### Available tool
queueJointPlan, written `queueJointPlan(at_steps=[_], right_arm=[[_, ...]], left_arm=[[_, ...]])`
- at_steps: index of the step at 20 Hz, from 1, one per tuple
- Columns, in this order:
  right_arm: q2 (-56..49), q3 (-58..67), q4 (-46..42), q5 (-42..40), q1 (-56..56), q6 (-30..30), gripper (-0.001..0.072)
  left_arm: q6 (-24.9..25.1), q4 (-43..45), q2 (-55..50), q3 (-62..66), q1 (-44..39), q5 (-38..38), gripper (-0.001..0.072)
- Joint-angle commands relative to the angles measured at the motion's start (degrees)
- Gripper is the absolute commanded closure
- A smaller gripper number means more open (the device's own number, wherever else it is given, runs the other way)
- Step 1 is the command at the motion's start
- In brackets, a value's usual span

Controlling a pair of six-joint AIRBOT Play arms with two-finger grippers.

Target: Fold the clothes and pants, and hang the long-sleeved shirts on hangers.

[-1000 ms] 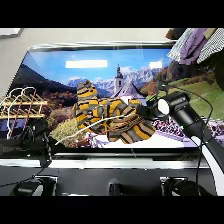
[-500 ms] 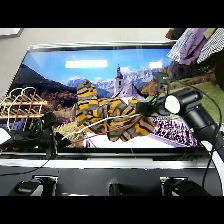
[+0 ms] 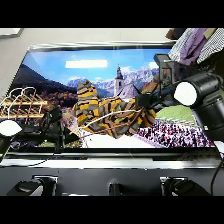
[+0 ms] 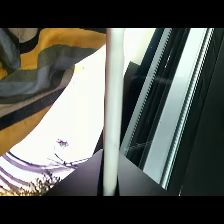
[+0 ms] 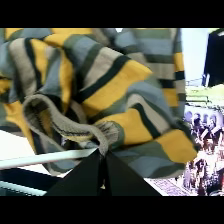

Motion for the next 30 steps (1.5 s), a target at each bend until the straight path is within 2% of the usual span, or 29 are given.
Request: queueJointPlan(at_steps=[1,3,8,17,20,30], right_arm=[[0.1,1.2,-1.8,2.0,2.3,2.1,0.0677],[0.4,1.6,-4.0,3.5,2.3,3.2,0.0677],[0.8,5.8,-4.4,4.0,2.3,3.4,0.0677],[-1.9,5.7,-6.6,4.4,2.3,3.4,0.0677],[-3.3,5.7,-7.3,3.8,2.3,3.3,0.0677],[-1.1,6.9,-1.6,2.7,2.3,2.8,0.0677]], left_arm=[[0.1,-0.6,-2.4,0.2,-3.7,6.7,0.0682],[-1.6,-0.6,-3.5,0.3,-4.5,9.7,0.0682],[-1.3,-0.6,-6.8,0.9,-8.2,9.7,0.0682],[-1.4,-0.8,-15.3,9.0,-14.7,13.2,0.0682],[-3.3,-0.5,-15.5,11.4,-14.6,12.9,0.0682],[-9.4,12.1,-15.5,15.9,-14.6,6.3,0.0682]])
